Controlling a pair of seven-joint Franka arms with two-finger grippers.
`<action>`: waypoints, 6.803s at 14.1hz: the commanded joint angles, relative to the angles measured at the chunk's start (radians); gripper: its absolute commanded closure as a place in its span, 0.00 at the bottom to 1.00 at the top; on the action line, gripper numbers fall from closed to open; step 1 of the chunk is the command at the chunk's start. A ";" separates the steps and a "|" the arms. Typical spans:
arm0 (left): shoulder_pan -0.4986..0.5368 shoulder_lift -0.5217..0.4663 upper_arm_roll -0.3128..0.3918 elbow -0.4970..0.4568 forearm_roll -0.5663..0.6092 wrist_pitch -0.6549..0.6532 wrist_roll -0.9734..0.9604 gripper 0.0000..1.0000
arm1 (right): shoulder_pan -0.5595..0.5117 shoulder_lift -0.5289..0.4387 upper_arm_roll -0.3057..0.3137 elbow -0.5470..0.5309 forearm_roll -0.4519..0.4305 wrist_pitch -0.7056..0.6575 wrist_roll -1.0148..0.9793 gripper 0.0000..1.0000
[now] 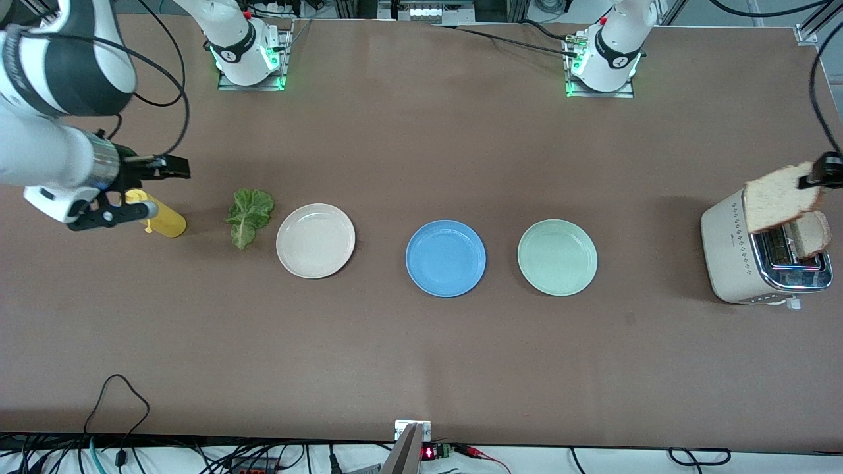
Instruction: Make sandwich in blue plate with both arms
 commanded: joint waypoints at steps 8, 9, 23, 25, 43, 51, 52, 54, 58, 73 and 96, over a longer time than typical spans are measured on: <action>-0.182 0.256 -0.293 -0.115 -0.210 0.405 -0.452 0.99 | 0.021 -0.053 -0.005 -0.618 0.002 0.816 0.040 0.00; -0.211 0.277 -0.293 -0.122 -0.247 0.450 -0.475 0.99 | 0.019 -0.028 -0.006 -0.620 0.002 0.838 0.041 0.00; -0.481 0.435 -0.293 -0.202 -0.516 0.939 -0.575 0.99 | -0.004 0.164 -0.011 -0.608 0.008 1.031 0.084 0.26; -0.487 0.440 -0.293 -0.208 -0.534 0.946 -0.575 0.99 | -0.004 0.164 -0.011 -0.608 0.008 1.033 0.084 0.58; -0.431 0.491 -0.283 -0.231 -0.528 0.943 -0.414 0.00 | -0.007 0.105 -0.009 -0.414 0.010 0.694 0.079 1.00; -0.354 0.348 -0.207 -0.318 -0.491 0.929 -0.377 0.00 | 0.119 0.099 0.003 -0.158 0.086 0.327 0.401 1.00; -0.352 0.319 -0.188 -0.334 -0.424 0.921 -0.379 0.00 | 0.155 0.104 0.003 -0.146 0.118 0.325 0.479 1.00; -0.351 0.267 -0.155 -0.340 -0.315 0.872 -0.397 0.00 | 0.217 0.111 0.003 -0.121 0.198 0.333 0.658 1.00; -0.351 0.137 -0.050 -0.326 -0.053 0.727 -0.463 0.00 | 0.347 0.225 0.003 0.021 0.312 0.368 1.014 1.00; -0.335 -0.120 0.137 -0.122 0.118 0.248 -0.479 0.00 | 0.579 0.642 0.005 0.348 0.445 0.848 1.708 1.00; -0.332 -0.174 0.135 -0.230 0.124 0.326 -0.462 0.00 | 0.208 0.048 -0.005 -0.228 0.430 0.467 0.613 0.00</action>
